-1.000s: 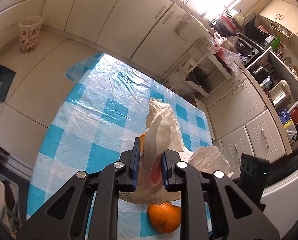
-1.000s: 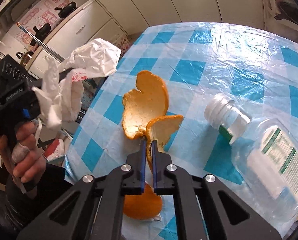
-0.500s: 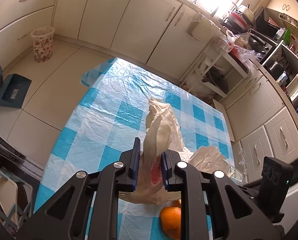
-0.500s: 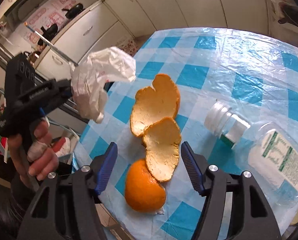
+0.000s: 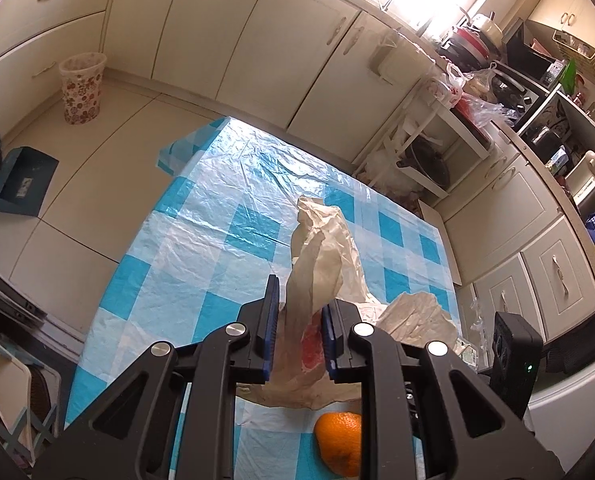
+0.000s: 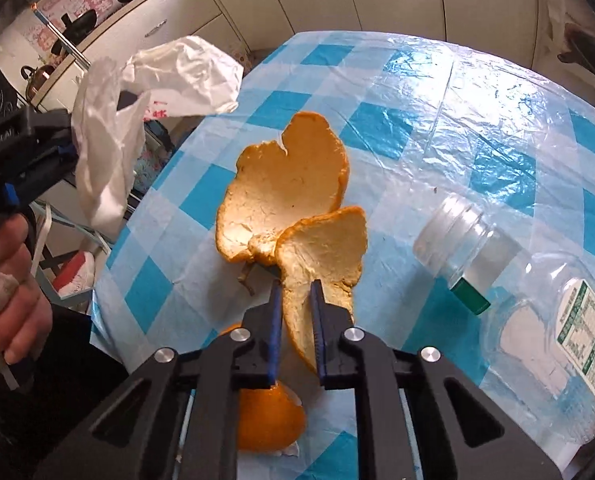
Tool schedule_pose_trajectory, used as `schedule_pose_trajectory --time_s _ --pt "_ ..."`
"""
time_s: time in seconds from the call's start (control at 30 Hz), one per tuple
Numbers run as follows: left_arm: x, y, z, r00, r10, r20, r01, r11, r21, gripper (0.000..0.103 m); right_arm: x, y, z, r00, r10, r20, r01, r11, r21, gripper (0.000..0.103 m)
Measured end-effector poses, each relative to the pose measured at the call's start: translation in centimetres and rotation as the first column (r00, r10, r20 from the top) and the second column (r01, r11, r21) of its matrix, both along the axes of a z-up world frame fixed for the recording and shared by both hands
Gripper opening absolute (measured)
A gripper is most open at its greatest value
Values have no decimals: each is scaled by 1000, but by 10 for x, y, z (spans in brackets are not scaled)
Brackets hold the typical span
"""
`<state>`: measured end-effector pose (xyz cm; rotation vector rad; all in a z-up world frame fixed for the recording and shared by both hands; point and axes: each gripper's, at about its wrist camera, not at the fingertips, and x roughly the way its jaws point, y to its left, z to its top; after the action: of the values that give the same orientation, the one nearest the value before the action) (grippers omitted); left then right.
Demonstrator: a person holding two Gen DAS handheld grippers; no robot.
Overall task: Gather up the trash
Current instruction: 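Lift the orange peel with the right tool while the left tool holds the bag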
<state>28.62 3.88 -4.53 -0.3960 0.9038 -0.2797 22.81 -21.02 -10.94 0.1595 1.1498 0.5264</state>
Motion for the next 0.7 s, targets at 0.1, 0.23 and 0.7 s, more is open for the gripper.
schedule_pose_trajectory --time_s 0.1,0.23,0.7 --pt "-3 -1 3 1000 6 15 -6 1000 15 18 0 -17 7 999 -36 -5 36 997 72 6" --pt "-5 -3 7 1000 12 27 -13 999 33 18 -3 -33 19 998 -69 -5 69 981 184 6" --pt "-23 -44 28 991 -30 131 4 981 194 18 -24 -95 77 982 -160 102 96 882 461 6"
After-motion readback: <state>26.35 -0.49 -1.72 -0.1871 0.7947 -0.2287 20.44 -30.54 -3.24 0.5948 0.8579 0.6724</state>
